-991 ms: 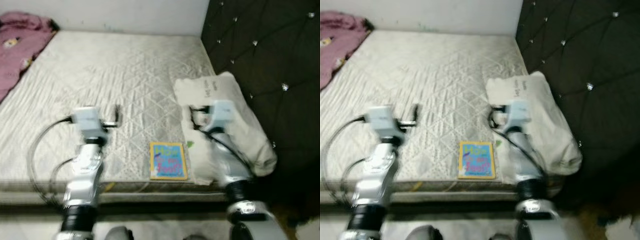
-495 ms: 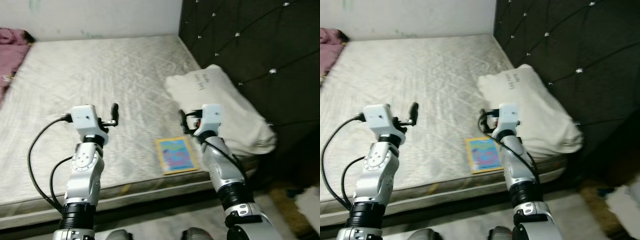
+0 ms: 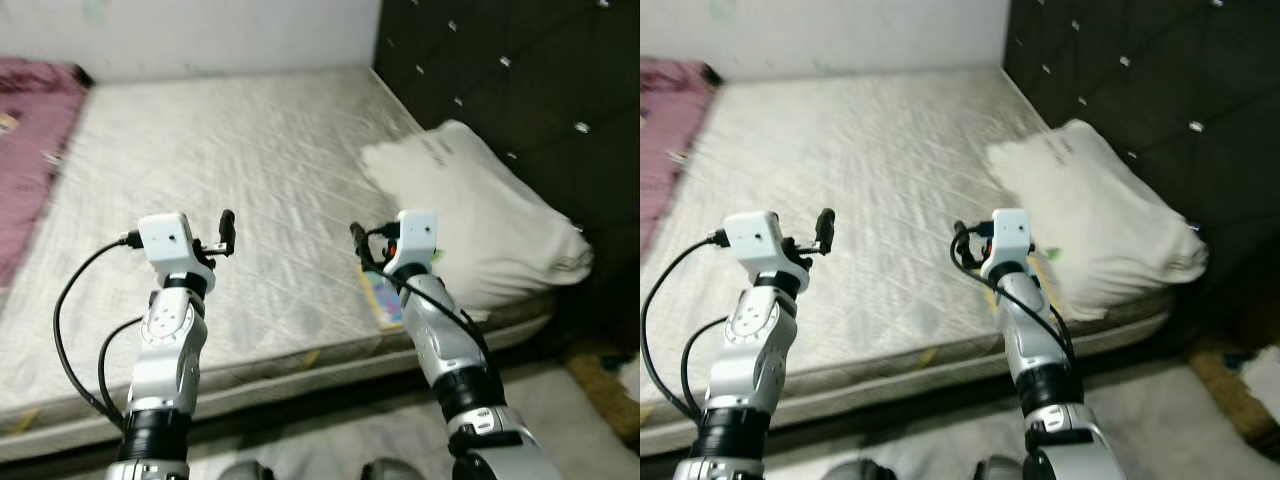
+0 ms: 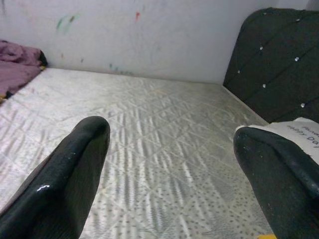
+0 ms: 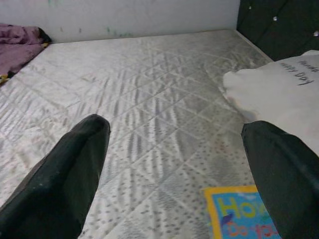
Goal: Clean up the room
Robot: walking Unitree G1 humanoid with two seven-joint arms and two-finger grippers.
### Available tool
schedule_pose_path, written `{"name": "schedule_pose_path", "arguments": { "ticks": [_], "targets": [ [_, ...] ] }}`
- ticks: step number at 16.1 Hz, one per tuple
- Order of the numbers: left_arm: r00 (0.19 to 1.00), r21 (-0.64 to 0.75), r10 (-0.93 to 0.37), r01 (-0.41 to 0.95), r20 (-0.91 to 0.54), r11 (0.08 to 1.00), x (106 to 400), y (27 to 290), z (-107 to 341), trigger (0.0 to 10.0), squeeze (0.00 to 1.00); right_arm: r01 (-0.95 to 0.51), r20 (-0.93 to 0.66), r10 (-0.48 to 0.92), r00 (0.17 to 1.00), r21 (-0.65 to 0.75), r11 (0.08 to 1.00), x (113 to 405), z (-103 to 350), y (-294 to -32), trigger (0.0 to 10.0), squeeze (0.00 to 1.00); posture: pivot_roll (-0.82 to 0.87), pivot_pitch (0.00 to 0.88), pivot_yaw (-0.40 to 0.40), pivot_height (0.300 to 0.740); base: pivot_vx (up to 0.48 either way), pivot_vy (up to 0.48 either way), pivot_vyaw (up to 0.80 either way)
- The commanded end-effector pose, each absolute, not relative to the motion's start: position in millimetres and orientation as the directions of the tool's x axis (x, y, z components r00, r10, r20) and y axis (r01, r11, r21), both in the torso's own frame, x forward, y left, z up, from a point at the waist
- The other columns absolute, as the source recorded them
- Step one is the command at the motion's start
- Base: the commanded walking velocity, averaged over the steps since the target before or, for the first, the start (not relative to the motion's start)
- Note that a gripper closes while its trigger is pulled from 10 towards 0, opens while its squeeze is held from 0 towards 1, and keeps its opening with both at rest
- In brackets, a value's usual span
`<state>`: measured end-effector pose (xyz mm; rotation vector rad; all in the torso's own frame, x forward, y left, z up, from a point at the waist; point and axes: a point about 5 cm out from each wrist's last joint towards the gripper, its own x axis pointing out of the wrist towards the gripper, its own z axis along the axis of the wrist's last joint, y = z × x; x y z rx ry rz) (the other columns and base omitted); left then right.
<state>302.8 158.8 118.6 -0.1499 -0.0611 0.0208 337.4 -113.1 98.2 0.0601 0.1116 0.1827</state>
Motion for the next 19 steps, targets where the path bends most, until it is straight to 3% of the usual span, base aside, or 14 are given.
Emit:
{"name": "schedule_pose_path", "arguments": {
  "ticks": [1, 13, 17, 19],
  "targets": [
    [0.999, -0.152, -0.005, 0.013, 0.051, 0.988, 303.2, 149.6, 118.0, 10.0, 0.0, -0.163, -0.119, 0.167, 0.979, 0.043, 0.986, 336.4, 95.5, -122.3, 10.0, 0.0, -0.09, 0.027, 0.011, 0.74, 0.0, 0.48, 0.0],
    [0.999, -0.156, -0.014, 0.021, 0.047, 0.988, 304.0, 147.3, 118.3, 10.0, 0.0, -0.169, -0.131, 0.171, 0.976, 0.032, 0.985, 338.0, 93.7, -123.4, 10.0, 0.0, -0.09, 0.031, 0.01, 0.74, 0.0, 0.48, 0.07],
    [0.998, -0.166, -0.009, 0.018, 0.055, 0.986, 303.1, 145.7, 119.0, 10.0, 0.0, -0.165, -0.136, 0.168, 0.976, 0.033, 0.986, 337.5, 91.8, -124.0, 10.0, 0.0, -0.09, 0.038, 0.012, 0.74, 0.0, 0.48, 0.72],
    [0.996, -0.158, -0.031, 0.043, 0.078, 0.987, 301.5, 142.5, 121.3, 10.0, 0.0, -0.164, -0.148, 0.167, 0.975, 0.033, 0.986, 336.8, 89.3, -123.5, 10.0, 0.0, -0.09, 0.038, 0.012, 0.74, 0.0, 0.0, 0.0]
  ]
}}
